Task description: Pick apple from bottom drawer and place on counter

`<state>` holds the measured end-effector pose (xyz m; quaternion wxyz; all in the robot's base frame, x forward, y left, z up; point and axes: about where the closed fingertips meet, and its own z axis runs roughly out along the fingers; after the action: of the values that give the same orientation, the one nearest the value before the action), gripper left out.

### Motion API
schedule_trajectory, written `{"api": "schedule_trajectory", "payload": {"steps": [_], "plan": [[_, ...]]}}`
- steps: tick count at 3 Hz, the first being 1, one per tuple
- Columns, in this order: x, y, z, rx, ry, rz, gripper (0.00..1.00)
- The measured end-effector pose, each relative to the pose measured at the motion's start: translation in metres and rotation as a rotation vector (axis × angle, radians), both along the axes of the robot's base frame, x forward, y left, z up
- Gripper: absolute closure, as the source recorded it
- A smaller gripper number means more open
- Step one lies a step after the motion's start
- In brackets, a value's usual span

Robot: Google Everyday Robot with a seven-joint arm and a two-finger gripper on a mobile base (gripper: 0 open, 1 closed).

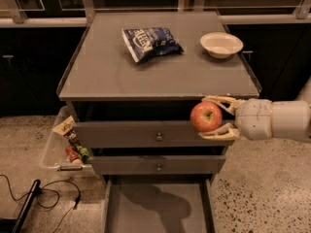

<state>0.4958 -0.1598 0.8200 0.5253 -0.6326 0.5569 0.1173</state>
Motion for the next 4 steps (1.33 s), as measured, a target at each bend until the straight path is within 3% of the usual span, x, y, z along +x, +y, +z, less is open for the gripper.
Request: {"api": "schedule_trajectory", "payload": {"steps": [1, 2, 3, 4], "plan": [[0.0, 0.0, 0.0, 0.0, 0.0, 0.0, 1.0], [0.012, 0.019, 0.015, -0.004, -0.024, 0.043, 1.0], [0.037, 0.051, 0.053, -0.03, -0.052, 0.123, 1.0], [0.074, 0.082, 0.09, -0.012, -0.04, 0.199, 1.0]]}}
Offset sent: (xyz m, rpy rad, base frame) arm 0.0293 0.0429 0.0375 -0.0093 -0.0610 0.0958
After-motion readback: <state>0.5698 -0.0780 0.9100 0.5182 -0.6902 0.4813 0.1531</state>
